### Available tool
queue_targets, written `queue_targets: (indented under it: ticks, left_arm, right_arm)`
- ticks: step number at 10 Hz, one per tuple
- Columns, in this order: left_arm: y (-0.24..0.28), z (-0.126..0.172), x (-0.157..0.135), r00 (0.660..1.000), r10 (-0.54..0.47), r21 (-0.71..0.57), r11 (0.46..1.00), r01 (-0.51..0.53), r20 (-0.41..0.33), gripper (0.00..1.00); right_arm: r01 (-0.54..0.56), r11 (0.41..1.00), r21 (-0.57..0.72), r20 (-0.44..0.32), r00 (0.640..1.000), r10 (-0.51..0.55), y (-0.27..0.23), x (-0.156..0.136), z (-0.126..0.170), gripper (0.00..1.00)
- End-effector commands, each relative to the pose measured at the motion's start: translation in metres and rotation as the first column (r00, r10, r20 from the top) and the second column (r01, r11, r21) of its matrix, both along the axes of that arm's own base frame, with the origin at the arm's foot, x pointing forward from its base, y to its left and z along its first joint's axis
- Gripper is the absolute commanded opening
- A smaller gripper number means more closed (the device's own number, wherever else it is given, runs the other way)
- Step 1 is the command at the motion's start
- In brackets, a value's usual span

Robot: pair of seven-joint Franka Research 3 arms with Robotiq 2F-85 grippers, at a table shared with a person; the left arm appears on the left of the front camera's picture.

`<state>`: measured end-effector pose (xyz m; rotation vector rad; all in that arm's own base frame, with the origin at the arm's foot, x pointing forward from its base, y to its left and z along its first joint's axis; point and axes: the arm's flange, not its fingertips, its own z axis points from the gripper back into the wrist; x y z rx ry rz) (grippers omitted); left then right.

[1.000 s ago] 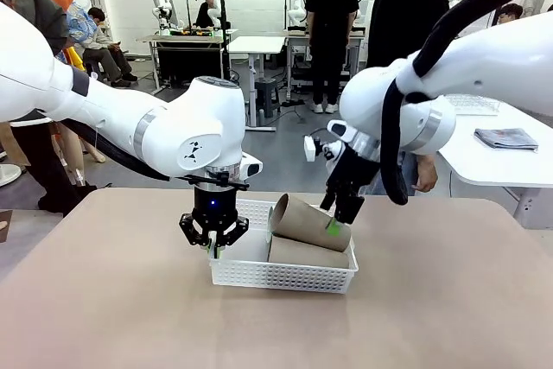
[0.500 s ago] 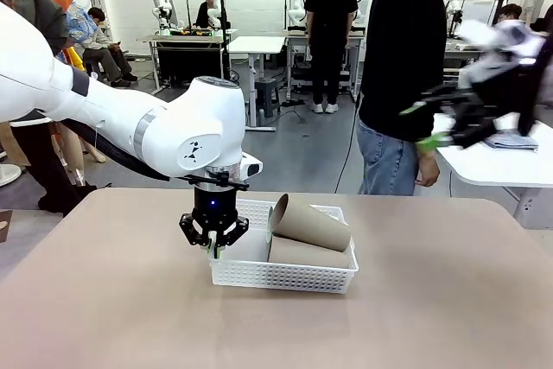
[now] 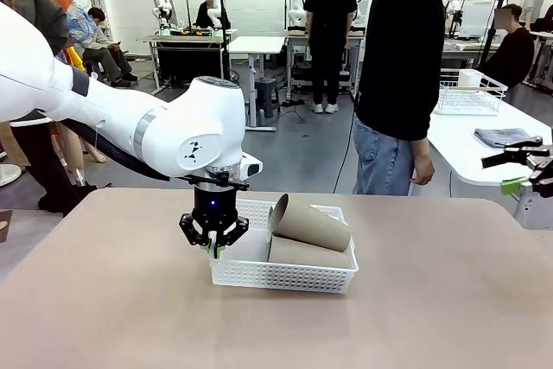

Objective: Clean and organize the cups into the basket.
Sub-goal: Pick up the Reusable plastic cup from the right side of the table and stack it inside the Organizing basket in the center of the table, then move the Organizing basket back to the left side of the table.

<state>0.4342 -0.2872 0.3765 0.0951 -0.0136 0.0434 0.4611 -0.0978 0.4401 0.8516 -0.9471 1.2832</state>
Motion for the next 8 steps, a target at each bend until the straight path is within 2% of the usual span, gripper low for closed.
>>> queue_targets:
  ticks: [1, 2, 8]
  left_arm:
    - [-0.001, 0.002, 0.0, 1.0, 0.001, -0.004, 1.0, -0.001, 0.004, 0.0]
    - [-0.001, 0.002, 0.0, 1.0, 0.001, -0.004, 1.0, -0.001, 0.004, 0.0]
    - [-0.001, 0.002, 0.0, 1.0, 0.001, -0.004, 1.0, -0.001, 0.004, 0.0]
  right_arm:
    - [0.01, 1.0, 0.006, 0.076, 0.997, -0.01, 0.012, 0.004, 0.009, 1.0]
    - [0.0, 1.0, 0.0, 0.0, 1.0, 0.0, 0.0, 0.0, 0.0, 1.0]
    - [0.0, 1.0, 0.0, 0.0, 1.0, 0.0, 0.0, 0.0, 0.0, 1.0]
